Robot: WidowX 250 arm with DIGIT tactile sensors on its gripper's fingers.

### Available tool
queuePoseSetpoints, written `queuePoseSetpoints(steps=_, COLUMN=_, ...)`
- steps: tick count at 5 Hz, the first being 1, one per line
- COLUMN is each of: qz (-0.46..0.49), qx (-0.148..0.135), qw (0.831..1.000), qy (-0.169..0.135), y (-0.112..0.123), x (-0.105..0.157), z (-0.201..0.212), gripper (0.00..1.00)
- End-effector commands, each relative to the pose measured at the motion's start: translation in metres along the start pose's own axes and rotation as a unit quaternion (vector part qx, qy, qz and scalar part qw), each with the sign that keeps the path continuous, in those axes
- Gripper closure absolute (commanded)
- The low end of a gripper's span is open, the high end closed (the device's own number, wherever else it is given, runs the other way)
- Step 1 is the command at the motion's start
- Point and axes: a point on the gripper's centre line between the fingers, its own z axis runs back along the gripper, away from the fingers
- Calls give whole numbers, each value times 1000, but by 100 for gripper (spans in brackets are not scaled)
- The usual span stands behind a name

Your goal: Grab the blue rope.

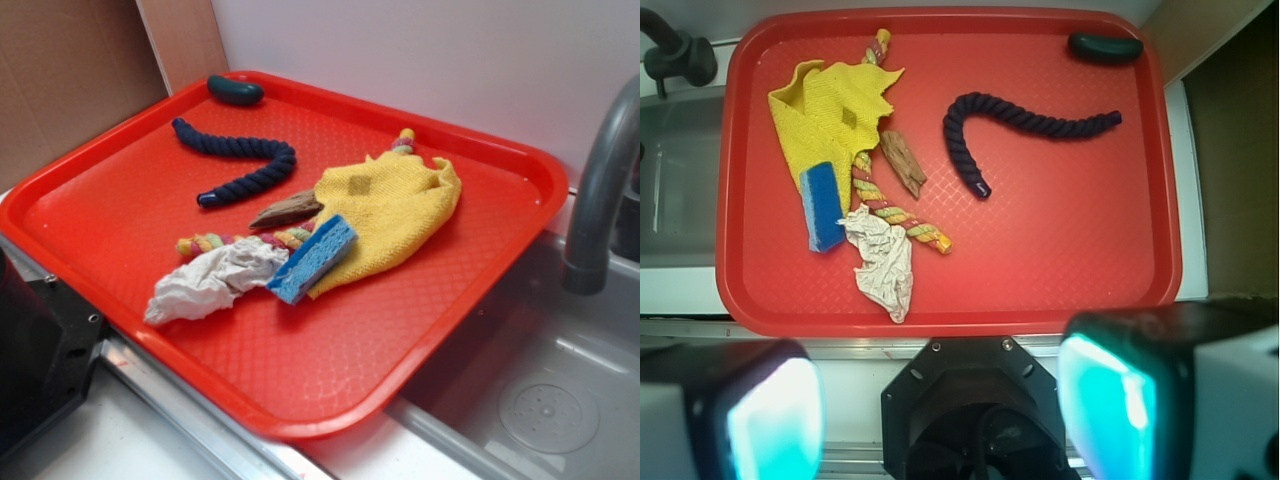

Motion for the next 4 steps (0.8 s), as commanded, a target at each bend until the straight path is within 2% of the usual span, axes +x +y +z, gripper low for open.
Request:
queuePoseSetpoints(steps=1, qz=0, qx=0, qw=1000, qy=0, y=0, x=0, z=0, gripper=0)
queuePoseSetpoints(steps=2, qz=41, qx=10, qw=999, qy=27, y=26, x=29, z=-48, gripper=0)
queuePoseSetpoints(steps=3, qz=161, qx=63, qw=983, qy=-65, y=38, x=77, z=-59, gripper=0)
queuePoseSetpoints(steps=4, qz=250, qx=53, qw=962, qy=-98, y=47, x=119, z=-80, gripper=0)
